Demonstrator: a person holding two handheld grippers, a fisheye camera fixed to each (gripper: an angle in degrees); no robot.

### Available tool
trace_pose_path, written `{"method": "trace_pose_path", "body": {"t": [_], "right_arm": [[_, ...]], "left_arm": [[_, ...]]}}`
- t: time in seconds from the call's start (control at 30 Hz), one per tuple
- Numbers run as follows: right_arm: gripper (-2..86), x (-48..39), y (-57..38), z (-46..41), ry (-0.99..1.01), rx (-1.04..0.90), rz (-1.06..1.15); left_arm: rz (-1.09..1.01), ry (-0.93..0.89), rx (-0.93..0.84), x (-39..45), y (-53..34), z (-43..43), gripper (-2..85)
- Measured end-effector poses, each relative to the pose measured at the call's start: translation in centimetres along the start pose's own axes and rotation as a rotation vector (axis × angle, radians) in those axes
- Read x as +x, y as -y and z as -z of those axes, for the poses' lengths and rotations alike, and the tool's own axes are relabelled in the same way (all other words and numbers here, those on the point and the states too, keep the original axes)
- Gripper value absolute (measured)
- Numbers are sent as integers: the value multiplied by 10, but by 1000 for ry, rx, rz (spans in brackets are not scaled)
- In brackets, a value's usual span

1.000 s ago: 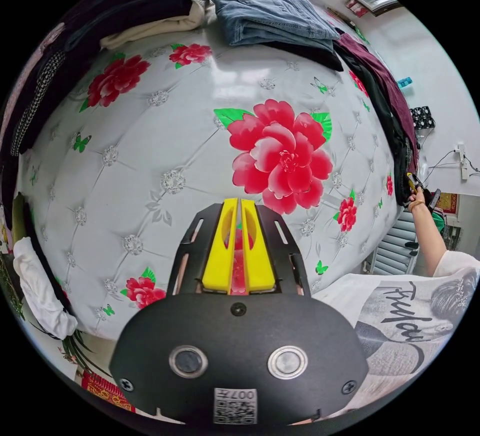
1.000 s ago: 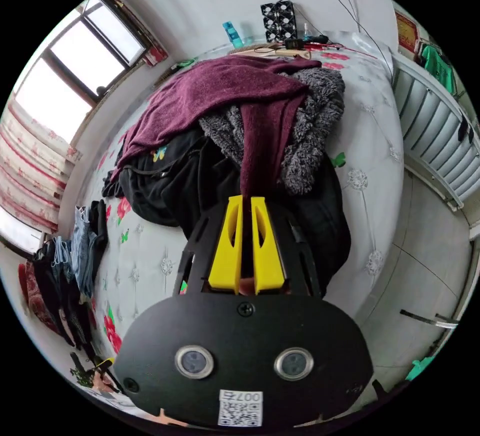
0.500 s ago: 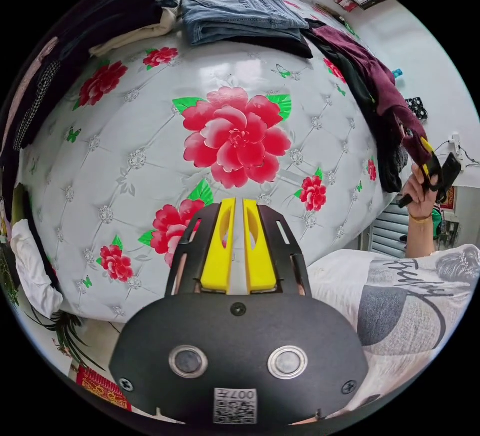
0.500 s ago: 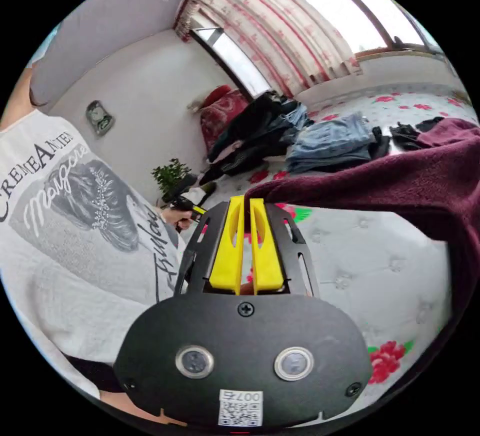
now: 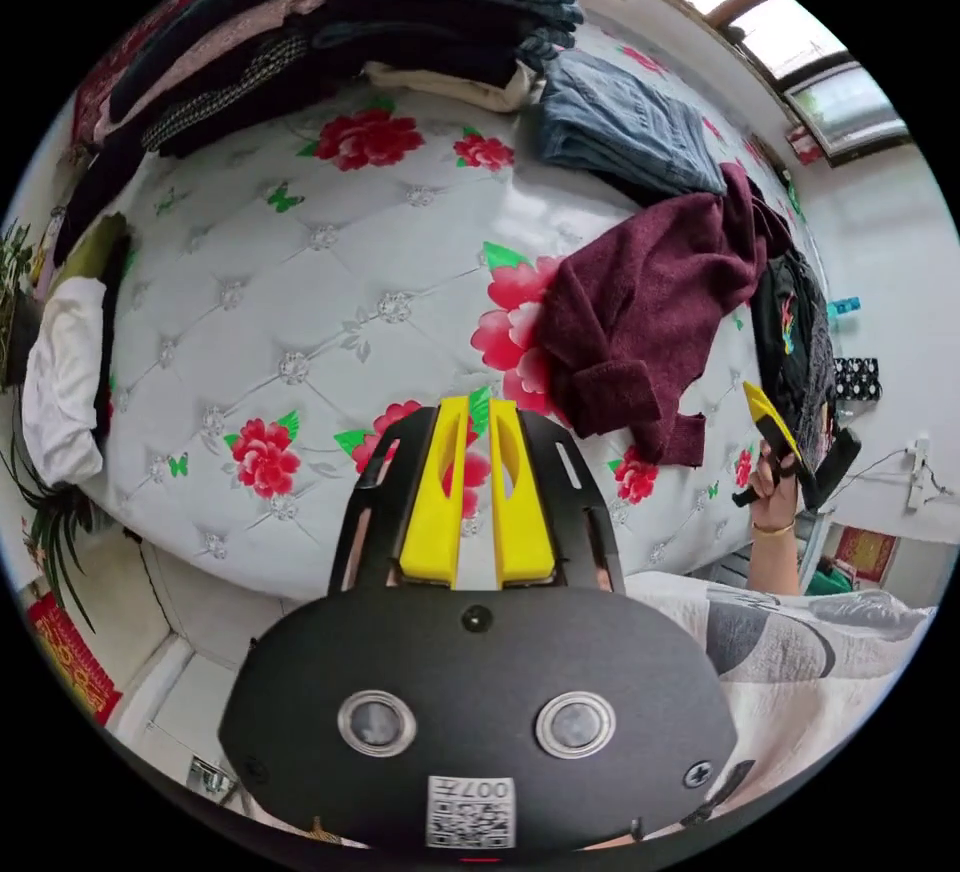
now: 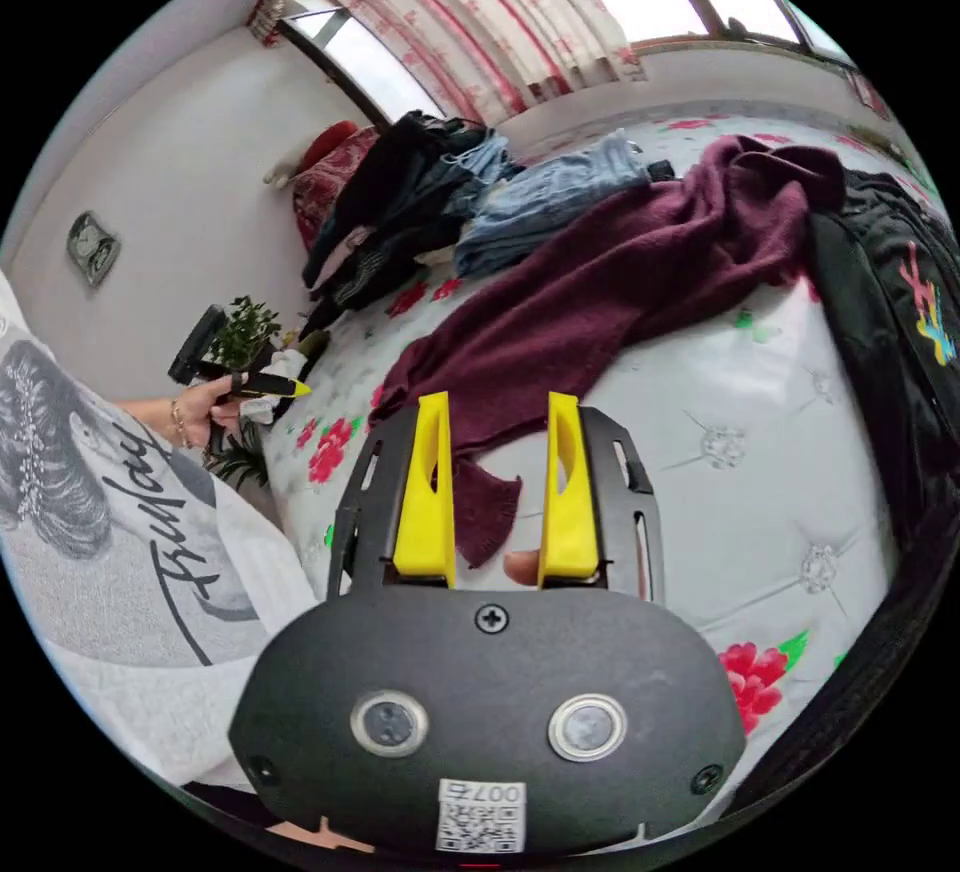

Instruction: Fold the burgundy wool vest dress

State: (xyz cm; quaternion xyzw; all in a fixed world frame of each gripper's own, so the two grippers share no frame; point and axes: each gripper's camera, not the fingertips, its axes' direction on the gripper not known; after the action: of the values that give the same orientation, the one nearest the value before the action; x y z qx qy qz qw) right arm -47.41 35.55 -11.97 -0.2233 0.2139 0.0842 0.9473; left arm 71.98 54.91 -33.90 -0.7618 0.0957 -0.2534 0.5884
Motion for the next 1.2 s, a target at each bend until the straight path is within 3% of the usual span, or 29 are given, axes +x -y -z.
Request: {"method": "trace_pose_path", "body": {"t": [0.07,0.13,0.23,0.3,0.37,0.4,0.47,0.63,0.8,0.93,1.03,1.1,1.2], "right_arm": [[108,58,-14,21,-104,31,-169],[113,73,-18,16,-103,10,-199],[111,68,-18,-32,-73,-125,-203],[95,49,-20,-43,-111,-72,-196],[74,30,-16,-80,26,-186,-195],[67,26,-17,-91,66,-211,-207],[31,-1,-25,-125,102,-263,-194],[5,-66,-21,-150,39,-271,-31],[1,-142,6,-159,177,-273,164],[4,-240,26,-198,511,-361,404],[12,-315,27,-242,754,-494,581],[22,-345,25,-270,706,-607,666],[39,-323,37,-287,600,-541,557]], "left_arm": [[-143,16,27,37,4,8,59],[-291,21,9,80,8,4,69],[-485,-48,-93,145,12,-29,88],[-562,-27,-185,166,13,-53,86],[-606,95,-288,176,12,-76,58],[-680,130,-194,181,8,-64,53],[-747,120,-189,182,8,-53,40],[-684,69,-233,136,21,-4,9],[-547,0,-58,39,15,104,-1],[-360,-33,65,-59,14,191,-2],[-178,66,148,-149,17,251,2],[-47,55,183,-193,20,277,8],[82,-17,230,-238,16,309,28]]}}
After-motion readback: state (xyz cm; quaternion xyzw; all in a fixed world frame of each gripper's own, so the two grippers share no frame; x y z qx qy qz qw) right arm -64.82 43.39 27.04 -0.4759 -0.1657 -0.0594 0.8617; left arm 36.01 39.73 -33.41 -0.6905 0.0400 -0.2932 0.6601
